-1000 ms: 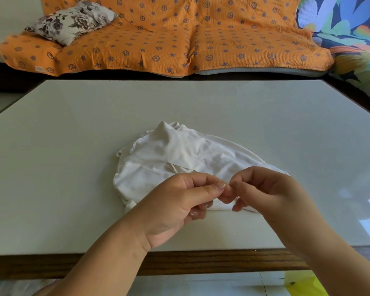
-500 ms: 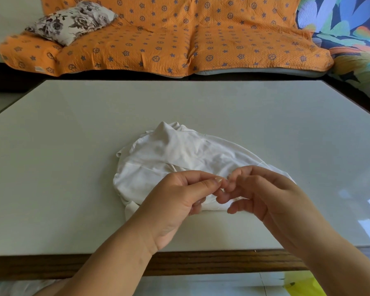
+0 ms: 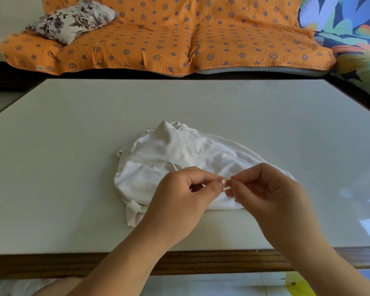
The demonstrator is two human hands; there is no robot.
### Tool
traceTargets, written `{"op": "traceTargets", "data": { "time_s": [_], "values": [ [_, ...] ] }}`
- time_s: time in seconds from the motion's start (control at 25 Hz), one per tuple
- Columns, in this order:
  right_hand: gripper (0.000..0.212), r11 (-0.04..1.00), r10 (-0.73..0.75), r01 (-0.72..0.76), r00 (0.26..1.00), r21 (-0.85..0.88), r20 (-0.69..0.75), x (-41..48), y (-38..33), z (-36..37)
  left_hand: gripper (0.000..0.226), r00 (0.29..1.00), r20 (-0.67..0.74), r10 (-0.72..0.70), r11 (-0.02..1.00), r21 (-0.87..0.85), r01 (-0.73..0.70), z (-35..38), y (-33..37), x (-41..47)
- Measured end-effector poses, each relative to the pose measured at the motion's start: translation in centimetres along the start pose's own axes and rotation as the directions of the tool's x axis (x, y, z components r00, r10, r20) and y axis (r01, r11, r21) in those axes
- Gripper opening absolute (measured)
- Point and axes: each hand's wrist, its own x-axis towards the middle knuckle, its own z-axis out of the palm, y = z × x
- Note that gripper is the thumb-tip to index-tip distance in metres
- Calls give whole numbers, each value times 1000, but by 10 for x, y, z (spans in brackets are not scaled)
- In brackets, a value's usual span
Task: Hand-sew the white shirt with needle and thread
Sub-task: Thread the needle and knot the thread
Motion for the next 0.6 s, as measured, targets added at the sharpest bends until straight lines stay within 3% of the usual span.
{"op": "traceTargets", "data": {
  "time_s": [0.12,0.24,0.6],
  "values": [
    [14,932,-283,251,955,-263,-93,-1,9,4,13,998,-25,53,996,68,-52,2,0,0],
    [9,836,-474,421,877,-352,-77,1,11,5,13,999,30,23,998,66,-25,0,2,0],
    [9,733,-582,588,802,-342,132,7,9,0,26,974,194,-120,993,36,116,-9,10,5]
  ]
}}
